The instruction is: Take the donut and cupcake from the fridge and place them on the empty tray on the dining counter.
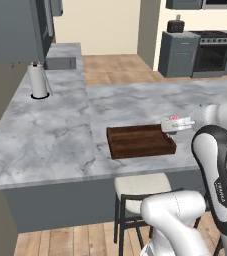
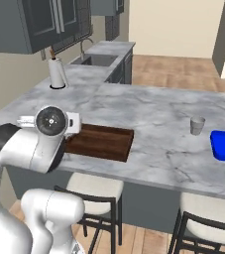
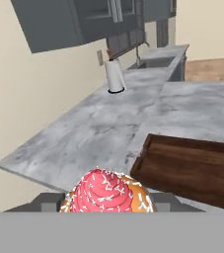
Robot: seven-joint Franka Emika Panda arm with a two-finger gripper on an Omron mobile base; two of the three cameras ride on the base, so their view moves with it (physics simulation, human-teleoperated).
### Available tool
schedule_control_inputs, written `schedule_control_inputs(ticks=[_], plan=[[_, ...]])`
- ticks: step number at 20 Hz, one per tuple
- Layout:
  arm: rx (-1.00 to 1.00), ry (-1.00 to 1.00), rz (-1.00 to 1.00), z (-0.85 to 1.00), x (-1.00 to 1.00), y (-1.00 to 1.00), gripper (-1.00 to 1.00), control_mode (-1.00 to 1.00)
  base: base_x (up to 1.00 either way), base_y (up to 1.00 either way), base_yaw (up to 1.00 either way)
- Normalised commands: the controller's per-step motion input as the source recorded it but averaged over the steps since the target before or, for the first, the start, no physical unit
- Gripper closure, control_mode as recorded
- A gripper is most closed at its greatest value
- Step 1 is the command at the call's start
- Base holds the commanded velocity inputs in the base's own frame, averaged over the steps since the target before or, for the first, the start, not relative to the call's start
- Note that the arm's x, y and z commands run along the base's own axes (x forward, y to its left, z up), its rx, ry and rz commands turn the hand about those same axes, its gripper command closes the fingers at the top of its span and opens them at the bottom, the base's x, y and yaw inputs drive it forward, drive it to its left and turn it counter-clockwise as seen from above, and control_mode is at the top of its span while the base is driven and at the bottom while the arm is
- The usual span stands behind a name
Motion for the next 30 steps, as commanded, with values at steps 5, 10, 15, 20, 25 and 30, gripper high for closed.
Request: schedule_control_inputs(ticks=[5, 10, 15, 20, 25, 30], plan=[[-0.11, -0.09, 0.44, -0.04, 0.28, 0.0, 1.0, -1.0, 0.0, 0.0, 0.0], [-0.24, -0.1, 0.45, 0.0, 0.28, 0.0, 1.0, -1.0, 0.0, 0.0, 0.0], [-0.29, -0.13, 0.44, -0.29, 0.3, 0.02, 1.0, -1.0, 0.0, 0.0, 0.0], [-0.28, -0.25, 0.35, -0.66, 0.07, 0.01, 1.0, -1.0, 0.0, 0.0, 0.0], [-0.02, -0.16, 0.03, -0.23, 0.0, 0.01, 1.0, -1.0, 0.0, 0.0, 0.0], [0.09, 0.24, -0.06, -0.01, 0.3, 0.0, 1.0, -1.0, 0.0, 0.0, 0.0]])
